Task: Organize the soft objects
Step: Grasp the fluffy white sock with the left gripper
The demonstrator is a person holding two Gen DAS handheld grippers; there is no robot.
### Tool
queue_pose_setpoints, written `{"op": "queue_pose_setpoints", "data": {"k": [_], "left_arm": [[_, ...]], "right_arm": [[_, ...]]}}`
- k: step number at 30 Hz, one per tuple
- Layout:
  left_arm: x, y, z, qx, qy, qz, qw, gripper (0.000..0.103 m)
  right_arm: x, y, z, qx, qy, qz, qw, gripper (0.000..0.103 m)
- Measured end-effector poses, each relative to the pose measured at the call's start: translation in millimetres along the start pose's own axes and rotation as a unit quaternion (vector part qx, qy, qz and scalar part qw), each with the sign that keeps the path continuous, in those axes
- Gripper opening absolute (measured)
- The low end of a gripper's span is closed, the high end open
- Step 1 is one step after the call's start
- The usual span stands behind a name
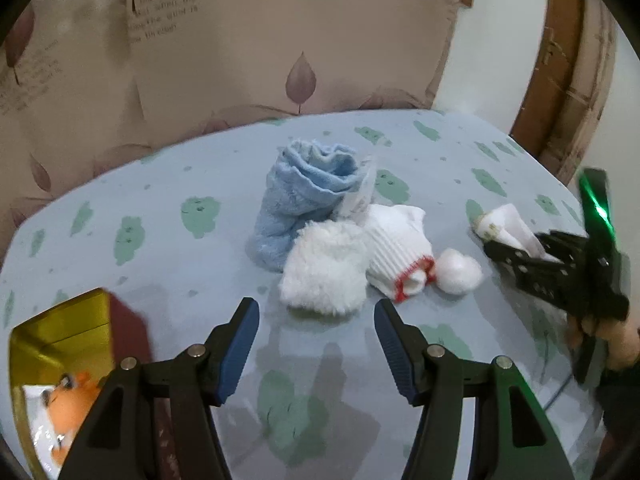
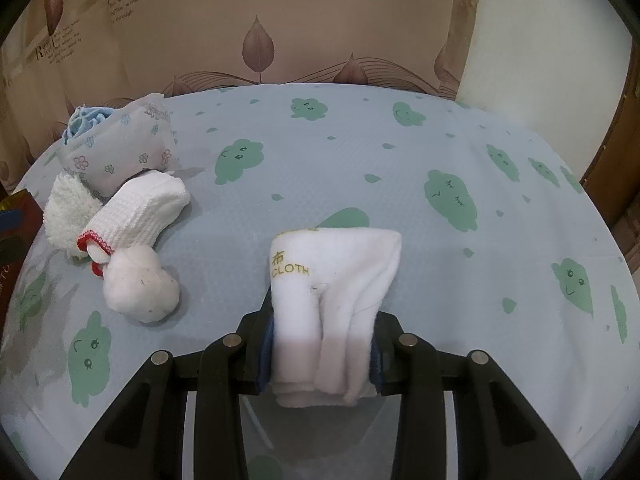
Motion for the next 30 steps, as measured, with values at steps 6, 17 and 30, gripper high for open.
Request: {"op": "queue_pose_setpoints", "data": {"k": [6, 17, 30], "left_arm": [[-9.4, 33.4, -3.5, 0.009, 0.000, -0.039, 0.9992, 0.061], [-19.9, 52.1, 11.4, 0.027, -0.024, -0.030, 0.9989, 0.035], [0.9, 18.6, 14.7, -0.014, -0.027, -0.006, 0.9995, 0.031]], "right_arm": [[0.3, 0.7, 1.2, -0.002, 0.001, 0.000, 1.000, 0.036], [-0.6, 1.3, -0.6, -0.003, 0.001, 0.000, 1.000, 0.037], [-1.6, 0.9, -0.5, -0.004, 0.001, 0.000, 1.000, 0.037]]}}
Point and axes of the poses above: each gripper's, at about its wrist camera, not at the fingertips, and y roughly the way its jaws point, z to its right, x to its underside, the point moved 7 cm from there along y, roughly the way its jaws point, and after that the axes turned 4 degrees about -y, right-handed, at the moved point
